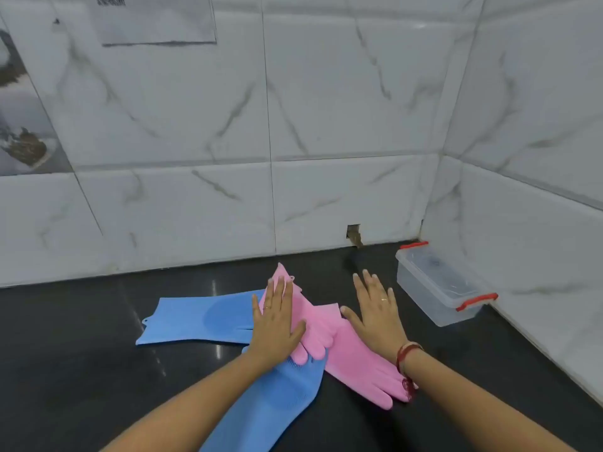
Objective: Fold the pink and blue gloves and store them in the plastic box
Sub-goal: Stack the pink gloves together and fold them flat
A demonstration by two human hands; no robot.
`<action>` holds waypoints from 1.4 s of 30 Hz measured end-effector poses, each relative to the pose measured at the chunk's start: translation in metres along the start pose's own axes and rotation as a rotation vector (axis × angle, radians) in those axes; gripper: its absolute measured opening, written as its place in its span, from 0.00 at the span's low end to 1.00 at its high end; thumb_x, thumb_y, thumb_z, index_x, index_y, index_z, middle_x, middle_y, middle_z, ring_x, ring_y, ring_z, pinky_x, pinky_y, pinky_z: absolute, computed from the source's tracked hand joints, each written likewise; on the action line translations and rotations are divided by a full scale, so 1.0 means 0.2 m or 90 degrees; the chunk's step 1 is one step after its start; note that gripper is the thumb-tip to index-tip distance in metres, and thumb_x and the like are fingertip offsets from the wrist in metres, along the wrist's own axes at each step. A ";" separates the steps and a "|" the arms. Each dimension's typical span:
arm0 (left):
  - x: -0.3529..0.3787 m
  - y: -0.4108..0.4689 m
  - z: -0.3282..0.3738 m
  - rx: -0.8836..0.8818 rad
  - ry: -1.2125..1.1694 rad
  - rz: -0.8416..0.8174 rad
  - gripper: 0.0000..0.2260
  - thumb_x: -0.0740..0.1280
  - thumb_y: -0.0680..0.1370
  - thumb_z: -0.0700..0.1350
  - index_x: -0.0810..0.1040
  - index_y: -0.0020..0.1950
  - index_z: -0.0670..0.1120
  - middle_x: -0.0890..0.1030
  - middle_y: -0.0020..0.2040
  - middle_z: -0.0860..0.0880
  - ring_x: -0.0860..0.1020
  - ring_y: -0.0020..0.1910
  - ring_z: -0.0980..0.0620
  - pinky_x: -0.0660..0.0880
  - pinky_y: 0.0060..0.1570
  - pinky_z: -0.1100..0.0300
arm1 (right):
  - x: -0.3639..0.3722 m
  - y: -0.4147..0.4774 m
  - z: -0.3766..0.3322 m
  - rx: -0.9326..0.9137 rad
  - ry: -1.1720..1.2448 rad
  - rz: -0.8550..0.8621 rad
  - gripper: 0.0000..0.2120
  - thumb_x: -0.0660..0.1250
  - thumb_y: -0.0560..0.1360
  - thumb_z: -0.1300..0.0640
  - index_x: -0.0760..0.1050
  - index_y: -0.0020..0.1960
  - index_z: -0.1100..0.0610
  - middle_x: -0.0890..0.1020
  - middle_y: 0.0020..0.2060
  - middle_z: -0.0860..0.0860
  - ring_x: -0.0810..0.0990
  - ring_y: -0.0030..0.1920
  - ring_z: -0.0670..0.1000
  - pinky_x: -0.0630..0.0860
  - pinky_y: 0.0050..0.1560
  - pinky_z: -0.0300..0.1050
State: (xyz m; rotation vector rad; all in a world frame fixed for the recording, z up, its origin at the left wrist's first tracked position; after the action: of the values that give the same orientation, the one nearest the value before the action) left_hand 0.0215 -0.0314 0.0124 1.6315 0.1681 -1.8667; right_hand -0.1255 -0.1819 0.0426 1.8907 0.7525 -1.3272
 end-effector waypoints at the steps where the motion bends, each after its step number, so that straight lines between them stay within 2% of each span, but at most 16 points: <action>1: 0.03 -0.02 0.00 -0.026 0.005 -0.027 0.35 0.53 0.79 0.60 0.36 0.75 0.48 0.36 0.77 0.47 0.32 0.74 0.46 0.35 0.71 0.41 | 0.03 -0.02 0.01 0.009 -0.011 -0.018 0.33 0.48 0.79 0.39 0.41 0.77 0.52 0.44 0.78 0.53 0.41 0.77 0.53 0.41 0.75 0.56; 5: 0.18 -0.13 0.01 -0.119 -0.010 -0.127 0.41 0.51 0.73 0.71 0.36 0.77 0.52 0.37 0.78 0.48 0.35 0.76 0.44 0.39 0.70 0.36 | 0.16 -0.09 0.05 0.040 -0.016 -0.076 0.33 0.49 0.79 0.40 0.41 0.77 0.52 0.46 0.78 0.52 0.44 0.77 0.53 0.42 0.75 0.56; 8: 0.24 -0.16 0.00 -0.158 -0.006 -0.184 0.46 0.47 0.67 0.77 0.40 0.77 0.55 0.41 0.79 0.48 0.40 0.77 0.42 0.44 0.70 0.35 | 0.21 -0.12 0.07 0.079 -0.010 -0.123 0.32 0.52 0.78 0.40 0.45 0.77 0.52 0.53 0.77 0.52 0.52 0.76 0.53 0.48 0.75 0.58; 11: 0.25 -0.18 -0.02 -0.146 -0.016 -0.167 0.51 0.46 0.59 0.82 0.49 0.77 0.57 0.50 0.79 0.51 0.47 0.77 0.45 0.47 0.70 0.38 | 0.26 -0.13 0.09 0.107 -0.053 -0.160 0.29 0.53 0.77 0.40 0.54 0.74 0.52 0.66 0.71 0.52 0.65 0.69 0.55 0.62 0.68 0.56; 13: 0.24 -0.20 -0.06 -0.116 -0.005 -0.141 0.52 0.48 0.56 0.83 0.54 0.75 0.59 0.56 0.77 0.53 0.54 0.76 0.48 0.52 0.69 0.42 | 0.26 -0.11 0.09 0.113 -0.085 -0.162 0.26 0.53 0.77 0.39 0.61 0.70 0.51 0.70 0.65 0.51 0.69 0.63 0.54 0.65 0.62 0.54; 16: 0.21 -0.22 -0.09 -0.088 -0.013 -0.096 0.44 0.56 0.60 0.78 0.62 0.72 0.60 0.66 0.72 0.56 0.66 0.68 0.50 0.63 0.60 0.51 | 0.25 -0.05 0.07 0.140 -0.055 -0.193 0.20 0.57 0.76 0.42 0.67 0.64 0.51 0.75 0.60 0.50 0.72 0.60 0.54 0.66 0.60 0.54; 20: 0.18 -0.18 -0.12 -0.032 -0.051 -0.100 0.35 0.60 0.65 0.69 0.67 0.70 0.57 0.70 0.67 0.56 0.70 0.62 0.52 0.66 0.54 0.56 | 0.24 0.02 0.02 0.136 0.019 -0.220 0.12 0.59 0.75 0.51 0.71 0.57 0.53 0.80 0.54 0.51 0.77 0.55 0.55 0.66 0.57 0.53; 26: 0.12 -0.12 -0.27 0.025 -0.071 -0.097 0.27 0.67 0.67 0.57 0.73 0.66 0.54 0.76 0.59 0.52 0.75 0.54 0.49 0.71 0.51 0.55 | 0.20 0.11 0.03 0.155 0.042 -0.191 0.13 0.58 0.75 0.56 0.71 0.58 0.54 0.79 0.56 0.53 0.77 0.56 0.57 0.69 0.57 0.52; 29: 0.10 -0.09 -0.36 0.027 -0.036 -0.101 0.26 0.70 0.67 0.52 0.75 0.65 0.52 0.77 0.57 0.49 0.76 0.51 0.46 0.73 0.49 0.53 | 0.20 0.12 0.06 0.140 0.058 -0.231 0.17 0.57 0.76 0.57 0.69 0.64 0.53 0.76 0.61 0.55 0.75 0.60 0.58 0.70 0.59 0.52; 32: 0.06 -0.06 -0.46 0.032 0.043 -0.125 0.26 0.69 0.69 0.49 0.73 0.67 0.52 0.76 0.59 0.48 0.76 0.54 0.45 0.72 0.51 0.54 | 0.16 0.12 0.05 0.078 0.082 -0.298 0.20 0.55 0.78 0.60 0.66 0.69 0.53 0.72 0.63 0.57 0.72 0.62 0.59 0.71 0.62 0.53; 35: 0.01 -0.03 -0.53 0.031 0.126 -0.192 0.29 0.67 0.71 0.54 0.67 0.71 0.55 0.72 0.66 0.49 0.72 0.60 0.46 0.66 0.57 0.51 | 0.01 0.12 -0.01 -0.028 0.041 -0.302 0.19 0.55 0.78 0.61 0.69 0.67 0.51 0.73 0.59 0.54 0.74 0.59 0.56 0.71 0.61 0.51; 36: -0.03 0.00 -0.55 0.016 0.154 -0.238 0.31 0.67 0.70 0.58 0.64 0.72 0.56 0.69 0.69 0.50 0.68 0.65 0.46 0.62 0.63 0.47 | -0.05 0.12 -0.04 -0.058 0.017 -0.296 0.18 0.56 0.78 0.61 0.71 0.65 0.50 0.74 0.57 0.53 0.74 0.57 0.55 0.71 0.60 0.52; 38: -0.10 0.06 -0.52 -0.015 0.169 -0.344 0.44 0.67 0.66 0.66 0.53 0.76 0.54 0.59 0.76 0.49 0.55 0.75 0.45 0.47 0.70 0.36 | -0.18 0.10 -0.09 -0.108 -0.039 -0.291 0.18 0.57 0.77 0.63 0.75 0.60 0.47 0.73 0.51 0.49 0.75 0.56 0.53 0.67 0.63 0.57; 39: -0.15 0.09 -0.47 -0.014 0.141 -0.374 0.51 0.68 0.62 0.69 0.47 0.77 0.54 0.52 0.78 0.50 0.47 0.77 0.46 0.41 0.70 0.35 | -0.25 0.10 -0.12 -0.135 -0.076 -0.288 0.19 0.57 0.76 0.66 0.77 0.56 0.47 0.72 0.48 0.48 0.76 0.55 0.53 0.65 0.63 0.58; 40: -0.19 0.12 -0.40 0.008 0.086 -0.370 0.56 0.68 0.59 0.71 0.42 0.77 0.56 0.47 0.79 0.51 0.41 0.77 0.48 0.39 0.70 0.36 | -0.32 0.09 -0.16 -0.164 -0.109 -0.279 0.21 0.56 0.74 0.68 0.78 0.53 0.47 0.70 0.45 0.47 0.76 0.53 0.53 0.66 0.62 0.57; 42: -0.28 0.15 -0.18 0.079 -0.102 -0.304 0.58 0.70 0.55 0.73 0.40 0.75 0.62 0.47 0.79 0.55 0.41 0.76 0.57 0.45 0.74 0.46 | -0.47 0.09 -0.23 -0.223 -0.144 -0.237 0.23 0.56 0.69 0.71 0.80 0.46 0.47 0.69 0.41 0.46 0.76 0.48 0.52 0.68 0.54 0.49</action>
State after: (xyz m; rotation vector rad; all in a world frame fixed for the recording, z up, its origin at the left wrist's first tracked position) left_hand 0.0698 -0.0155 0.0648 1.6137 0.4103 -2.3984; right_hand -0.1157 -0.1616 0.1453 1.3422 1.1711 -1.4856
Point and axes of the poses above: each hand's wrist, its own y-axis towards the middle knuckle, its own x-axis out of the palm, z = x × y, the point moved 4 cm from there along y, towards the middle knuckle
